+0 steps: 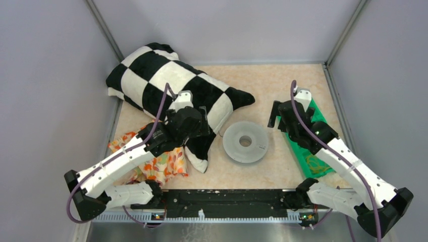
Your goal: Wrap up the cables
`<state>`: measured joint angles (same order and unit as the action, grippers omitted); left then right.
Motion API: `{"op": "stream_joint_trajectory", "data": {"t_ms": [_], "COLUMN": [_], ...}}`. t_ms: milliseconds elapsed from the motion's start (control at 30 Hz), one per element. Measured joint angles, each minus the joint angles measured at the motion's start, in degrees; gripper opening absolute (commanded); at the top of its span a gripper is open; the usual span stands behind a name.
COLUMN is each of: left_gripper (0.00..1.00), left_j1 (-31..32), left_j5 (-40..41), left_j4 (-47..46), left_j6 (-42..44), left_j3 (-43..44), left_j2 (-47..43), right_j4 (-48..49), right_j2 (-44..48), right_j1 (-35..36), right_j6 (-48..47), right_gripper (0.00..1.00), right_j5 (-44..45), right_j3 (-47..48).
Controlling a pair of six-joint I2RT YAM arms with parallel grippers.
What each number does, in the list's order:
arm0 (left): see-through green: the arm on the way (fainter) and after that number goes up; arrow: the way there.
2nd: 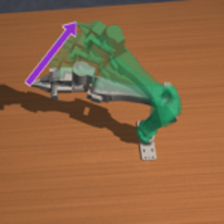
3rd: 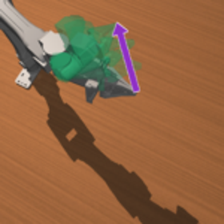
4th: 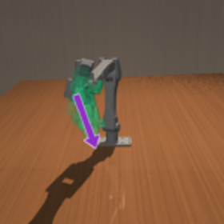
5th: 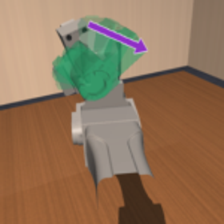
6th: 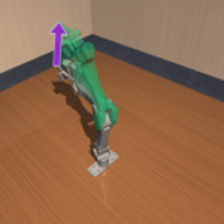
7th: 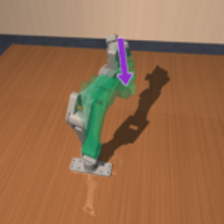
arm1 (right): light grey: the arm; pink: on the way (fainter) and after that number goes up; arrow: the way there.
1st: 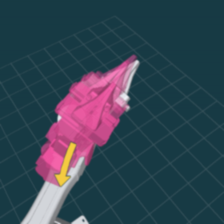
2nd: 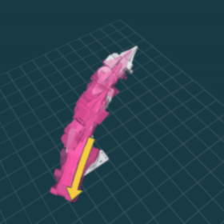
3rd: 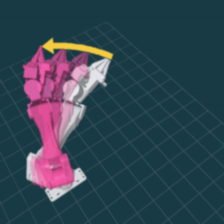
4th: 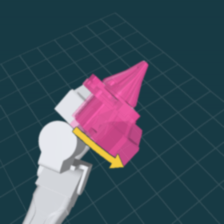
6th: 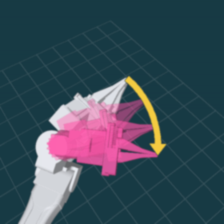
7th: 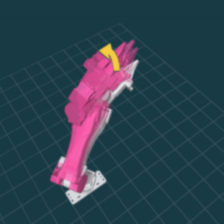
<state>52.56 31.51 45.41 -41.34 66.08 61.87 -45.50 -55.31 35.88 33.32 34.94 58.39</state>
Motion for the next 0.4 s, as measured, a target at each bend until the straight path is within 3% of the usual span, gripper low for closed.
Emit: {"op": "stream_joint_trajectory", "data": {"t_ms": [400], "left_gripper": [0.98], "left_j1": [0.0], "left_j5": [0.6], "left_j4": [-0.2], "left_j6": [-0.1], "left_j3": [-1.1], "left_j2": [2.5], "right_j4": [-0.2], "right_j2": [-3.2], "right_j1": [0.0], "right_j6": [-0.7], "right_gripper": [0.99], "right_j5": [-0.2], "right_j3": [-0.6]}}
